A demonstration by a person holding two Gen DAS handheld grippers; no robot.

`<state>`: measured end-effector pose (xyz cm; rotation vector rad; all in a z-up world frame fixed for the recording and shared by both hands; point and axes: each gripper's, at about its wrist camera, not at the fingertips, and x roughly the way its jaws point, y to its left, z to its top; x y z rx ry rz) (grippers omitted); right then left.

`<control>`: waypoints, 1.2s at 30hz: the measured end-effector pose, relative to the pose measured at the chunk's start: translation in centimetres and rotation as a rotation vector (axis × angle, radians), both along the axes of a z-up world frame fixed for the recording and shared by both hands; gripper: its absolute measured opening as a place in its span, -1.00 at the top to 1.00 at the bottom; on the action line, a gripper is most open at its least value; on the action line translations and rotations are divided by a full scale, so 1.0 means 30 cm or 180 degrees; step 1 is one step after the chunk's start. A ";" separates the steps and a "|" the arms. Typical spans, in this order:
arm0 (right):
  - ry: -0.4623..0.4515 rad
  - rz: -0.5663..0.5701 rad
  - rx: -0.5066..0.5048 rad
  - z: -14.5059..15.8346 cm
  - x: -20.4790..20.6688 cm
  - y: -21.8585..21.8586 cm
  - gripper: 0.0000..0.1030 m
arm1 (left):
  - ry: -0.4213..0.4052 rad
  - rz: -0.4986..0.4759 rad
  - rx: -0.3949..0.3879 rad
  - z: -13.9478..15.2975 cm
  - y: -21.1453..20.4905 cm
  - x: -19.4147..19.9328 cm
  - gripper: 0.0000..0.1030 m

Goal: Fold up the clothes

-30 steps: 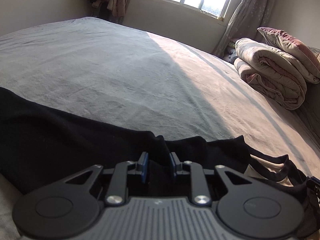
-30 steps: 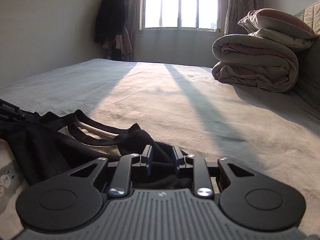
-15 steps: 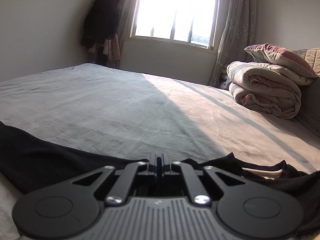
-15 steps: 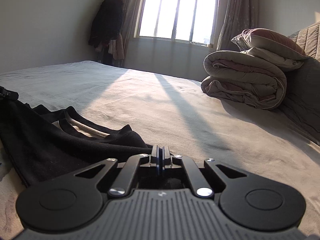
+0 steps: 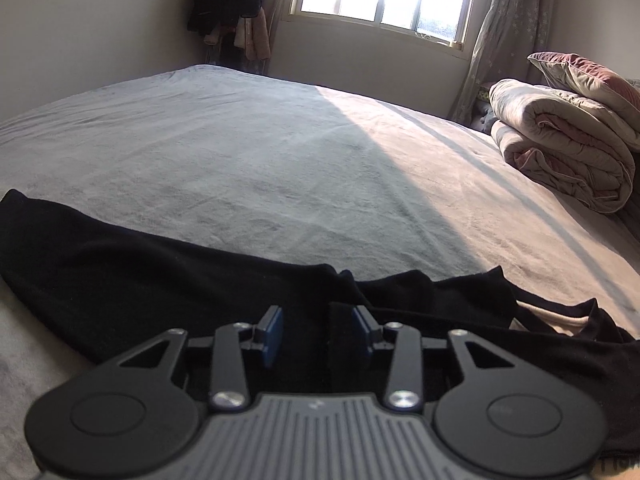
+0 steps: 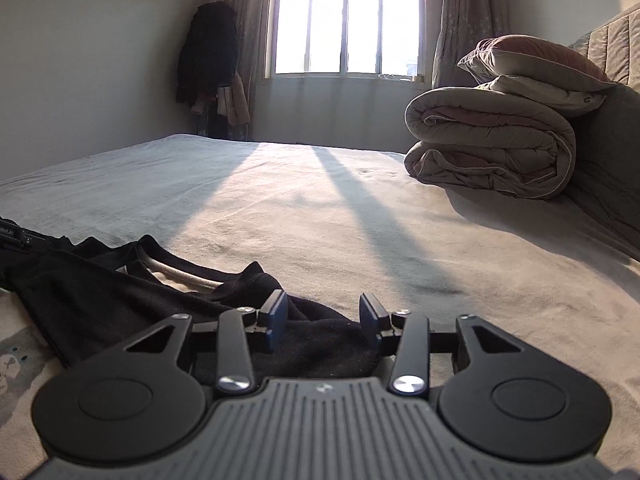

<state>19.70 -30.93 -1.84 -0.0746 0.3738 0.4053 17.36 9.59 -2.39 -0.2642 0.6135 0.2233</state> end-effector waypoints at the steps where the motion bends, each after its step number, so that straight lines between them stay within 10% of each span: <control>1: 0.0062 0.0104 0.0060 0.013 -0.001 -0.015 0.14 | 0.0056 -0.0002 -0.0091 0.004 0.011 -0.008 0.24; 6: 0.0320 0.0615 0.0106 0.043 -0.014 -0.089 0.14 | 0.0274 -0.0109 -0.0500 0.000 0.026 -0.038 0.28; 9: 0.0348 0.0622 0.0031 0.045 -0.022 -0.135 0.14 | 0.0325 -0.0215 -0.0335 -0.008 -0.023 -0.042 0.87; 16: 0.0346 0.0735 0.0005 0.046 -0.043 -0.191 0.14 | 0.0184 -0.0083 -0.0018 -0.001 -0.056 -0.058 0.89; 30: 0.0431 0.0732 -0.0031 0.009 -0.019 -0.080 0.14 | 0.0157 0.0474 0.0325 0.032 0.055 -0.118 -0.24; 36: 0.0451 0.0681 0.0075 0.023 -0.021 -0.008 0.14 | 0.0090 0.1200 0.0234 0.030 0.250 -0.182 -0.29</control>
